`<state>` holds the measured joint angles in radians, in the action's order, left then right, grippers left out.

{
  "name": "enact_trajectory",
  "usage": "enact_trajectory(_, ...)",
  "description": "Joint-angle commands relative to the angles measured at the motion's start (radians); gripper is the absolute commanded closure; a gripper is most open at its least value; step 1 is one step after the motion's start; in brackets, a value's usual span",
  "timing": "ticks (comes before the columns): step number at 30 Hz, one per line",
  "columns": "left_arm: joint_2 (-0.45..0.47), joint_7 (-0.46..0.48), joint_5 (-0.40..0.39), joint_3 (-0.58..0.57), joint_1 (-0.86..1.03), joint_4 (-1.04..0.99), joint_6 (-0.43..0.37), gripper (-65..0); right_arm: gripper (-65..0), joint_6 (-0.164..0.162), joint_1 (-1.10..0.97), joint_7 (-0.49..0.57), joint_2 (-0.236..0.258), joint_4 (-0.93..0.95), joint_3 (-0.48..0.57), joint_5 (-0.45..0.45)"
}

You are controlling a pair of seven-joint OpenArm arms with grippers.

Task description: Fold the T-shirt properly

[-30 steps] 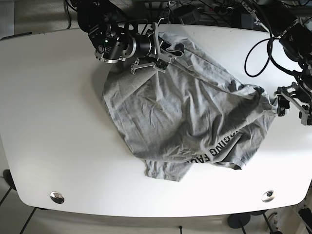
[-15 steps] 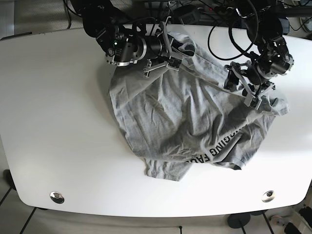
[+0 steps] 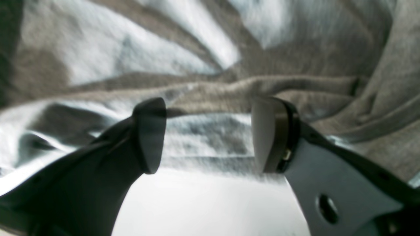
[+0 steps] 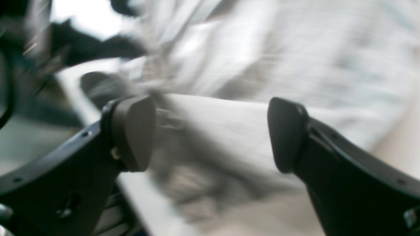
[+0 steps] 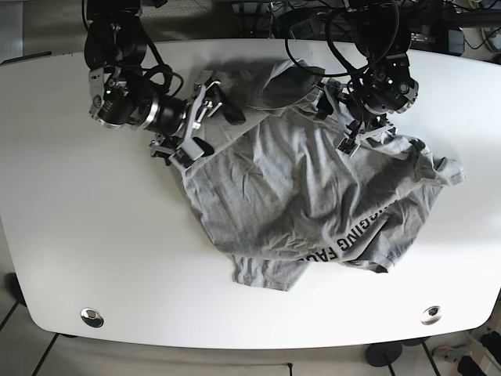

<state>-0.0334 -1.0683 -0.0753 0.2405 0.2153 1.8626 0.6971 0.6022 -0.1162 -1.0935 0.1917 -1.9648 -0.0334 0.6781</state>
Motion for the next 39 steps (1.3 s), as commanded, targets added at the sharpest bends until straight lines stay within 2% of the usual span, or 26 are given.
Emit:
enact_trajectory(1,0.000,0.013,-0.005,0.001,-0.004,-0.001,0.001,-37.2,-50.7,0.000,0.072,0.029,0.001,0.034,-0.050,0.027)
enact_trajectory(6,0.039,0.013,-0.013,0.107,-0.011,-0.137,0.001,-37.2,-50.7,-0.006,0.312,0.039,0.009,0.364,-0.082,0.019)
enact_trajectory(8,0.066,0.013,-0.013,0.130,-0.007,-0.137,0.001,-37.2,-50.7,-0.006,0.376,0.086,0.005,0.466,-0.075,-0.031)
enact_trajectory(10,0.096,0.013,-0.013,0.147,-0.004,-0.139,0.001,-37.1,-50.7,0.002,0.438,0.171,-0.014,0.569,-0.046,-0.136)
enact_trajectory(12,0.115,0.013,-0.013,0.196,0.011,-0.137,0.001,-37.1,-50.7,0.002,0.493,0.253,-0.044,0.671,0.037,-0.232)
enact_trajectory(13,0.115,0.013,-0.013,0.216,0.013,-0.137,0.001,-37.1,-50.7,0.002,0.505,0.292,-0.050,0.710,0.063,-0.258)
enact_trajectory(14,0.123,0.012,-0.013,0.253,0.014,-0.137,0.001,-37.1,-50.7,0.000,0.516,0.352,-0.076,0.761,0.089,-0.285)
enact_trajectory(17,0.132,0.012,-0.013,0.329,0.014,-0.137,0.001,-37.1,-50.7,-0.005,0.520,0.474,-0.125,0.870,0.100,-0.335)
enact_trajectory(18,0.132,0.010,-0.013,0.346,0.014,-0.136,0.001,-37.1,-50.7,-0.005,0.533,0.537,-0.149,0.921,0.100,-0.377)
enact_trajectory(21,0.132,0.010,-0.013,0.351,0.014,-0.136,0.001,-37.1,-50.7,-0.005,0.540,0.648,-0.188,1.031,0.099,-0.464)
enact_trajectory(25,0.132,0.010,-0.013,0.351,0.014,-0.136,0.001,-37.1,-50.7,-0.005,0.539,0.734,-0.235,1.120,0.099,-0.530)
enact_trajectory(27,0.132,0.010,-0.013,0.351,0.014,-0.136,0.001,-37.1,-50.7,-0.005,0.537,0.740,-0.277,1.157,0.099,-0.536)
enact_trajectory(30,0.132,0.010,-0.013,0.349,0.011,-0.136,0.001,-37.1,-50.4,-0.006,0.539,0.743,-0.312,1.171,0.099,-0.536)
enact_trajectory(31,0.132,0.010,-0.013,0.349,0.009,-0.136,0.001,-37.1,-48.5,-0.008,0.539,0.743,-0.315,1.171,0.099,-0.536)
enact_trajectory(32,0.132,0.010,-0.011,0.349,0.009,-0.136,0.001,-37.1,-41.7,-0.011,0.543,0.758,-0.321,1.171,0.096,-0.535)
enact_trajectory(33,0.134,0.010,-0.008,0.348,0.008,-0.136,0.001,-37.1,-34.2,-0.028,0.553,0.778,-0.321,1.171,0.094,-0.536)
enact_trajectory(35,0.148,0.010,-0.004,0.346,-0.023,-0.140,0.001,-37.1,-6.5,-0.123,0.570,0.804,-0.314,1.172,0.094,-0.536)
enact_trajectory(36,0.157,0.010,-0.004,0.345,-0.032,-0.145,0.001,-37.1,-1.0,-0.146,0.586,0.804,-0.311,1.172,0.092,-0.533)
enact_trajectory(37,0.168,0.012,-0.004,0.326,-0.037,-0.145,0.001,-37.1,-3.3,-0.158,0.596,0.804,-0.289,1.171,0.091,-0.532)
enact_trajectory(39,0.200,0.012,-0.011,0.270,-0.041,-0.145,0.001,-37.1,-1.7,-0.159,0.602,0.804,-0.248,1.163,0.071,-0.528)
